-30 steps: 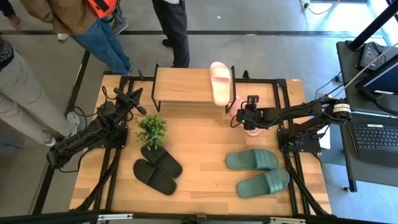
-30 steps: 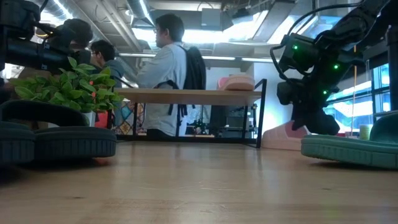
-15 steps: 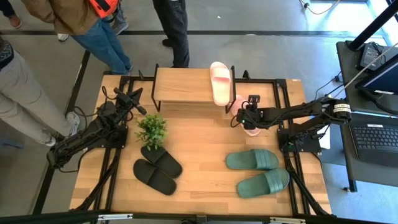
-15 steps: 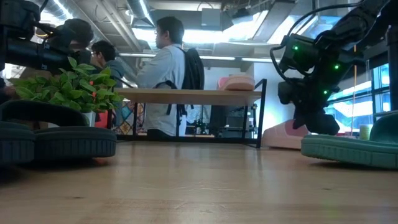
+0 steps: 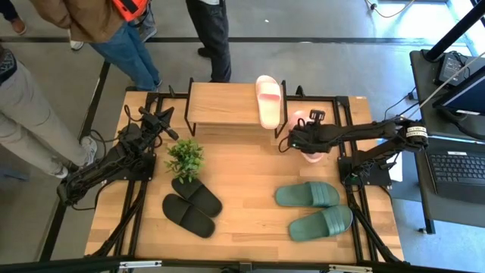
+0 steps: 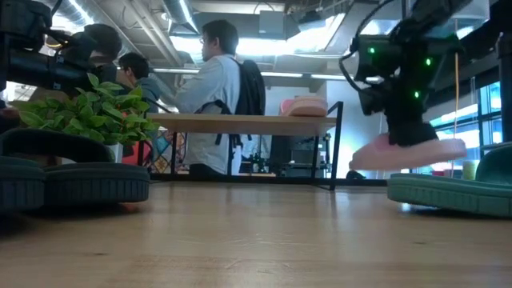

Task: Pick and place slides into the shelf
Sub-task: Put the pink slide on the shelf

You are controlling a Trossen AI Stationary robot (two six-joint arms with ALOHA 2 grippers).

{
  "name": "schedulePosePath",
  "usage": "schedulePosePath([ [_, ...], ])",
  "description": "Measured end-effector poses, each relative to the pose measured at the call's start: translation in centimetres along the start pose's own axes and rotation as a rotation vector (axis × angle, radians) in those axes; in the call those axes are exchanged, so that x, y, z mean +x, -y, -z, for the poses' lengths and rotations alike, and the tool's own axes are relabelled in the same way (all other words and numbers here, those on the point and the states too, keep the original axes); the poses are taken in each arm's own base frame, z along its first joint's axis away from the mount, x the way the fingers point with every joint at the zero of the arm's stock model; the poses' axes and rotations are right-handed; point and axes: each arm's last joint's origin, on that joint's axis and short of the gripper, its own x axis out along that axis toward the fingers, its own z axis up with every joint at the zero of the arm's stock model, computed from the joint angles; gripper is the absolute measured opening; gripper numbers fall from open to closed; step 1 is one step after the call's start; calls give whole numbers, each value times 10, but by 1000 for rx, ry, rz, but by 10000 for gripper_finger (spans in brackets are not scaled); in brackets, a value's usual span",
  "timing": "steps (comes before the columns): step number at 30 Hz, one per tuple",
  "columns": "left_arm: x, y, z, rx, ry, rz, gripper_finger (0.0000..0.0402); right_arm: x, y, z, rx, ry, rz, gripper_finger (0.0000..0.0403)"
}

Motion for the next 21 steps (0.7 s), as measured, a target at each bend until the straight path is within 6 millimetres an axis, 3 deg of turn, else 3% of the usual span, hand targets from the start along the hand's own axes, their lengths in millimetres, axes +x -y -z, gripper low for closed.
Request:
schedulePosePath([
  [12,0,0,0,1,-3,1,0,-55,66,-8,214,-112,17,13],
  [21,0,0,0,0,-3,0,0,-88,106,-21,378,-23,18,13],
])
